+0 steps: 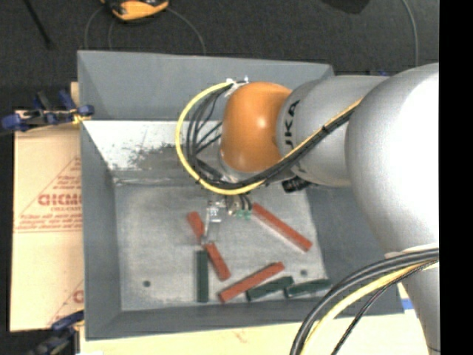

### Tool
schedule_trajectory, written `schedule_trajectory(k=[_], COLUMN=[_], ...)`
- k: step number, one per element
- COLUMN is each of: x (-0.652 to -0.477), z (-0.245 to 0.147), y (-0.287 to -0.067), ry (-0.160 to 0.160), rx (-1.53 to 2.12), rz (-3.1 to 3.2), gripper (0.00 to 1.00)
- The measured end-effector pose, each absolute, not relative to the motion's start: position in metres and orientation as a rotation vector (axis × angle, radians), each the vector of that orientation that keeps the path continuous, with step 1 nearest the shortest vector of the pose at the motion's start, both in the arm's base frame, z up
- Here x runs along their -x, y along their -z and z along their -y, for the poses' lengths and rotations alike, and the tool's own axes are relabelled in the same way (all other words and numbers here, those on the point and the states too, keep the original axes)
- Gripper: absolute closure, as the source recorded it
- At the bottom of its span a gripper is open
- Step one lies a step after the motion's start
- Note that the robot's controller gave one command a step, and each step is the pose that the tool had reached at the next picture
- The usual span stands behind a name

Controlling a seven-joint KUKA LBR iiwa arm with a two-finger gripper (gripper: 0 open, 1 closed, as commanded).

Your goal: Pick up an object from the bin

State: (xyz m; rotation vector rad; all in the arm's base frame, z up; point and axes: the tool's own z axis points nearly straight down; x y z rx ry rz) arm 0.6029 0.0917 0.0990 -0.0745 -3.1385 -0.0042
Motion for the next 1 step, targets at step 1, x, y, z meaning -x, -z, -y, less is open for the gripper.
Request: schedule_trajectory(k=[1], x=[-0.5772], z=[-0.1086], y=[-0.1108], ry=[0.004], rx=[0.160], rz=[3.137], gripper=[0.00])
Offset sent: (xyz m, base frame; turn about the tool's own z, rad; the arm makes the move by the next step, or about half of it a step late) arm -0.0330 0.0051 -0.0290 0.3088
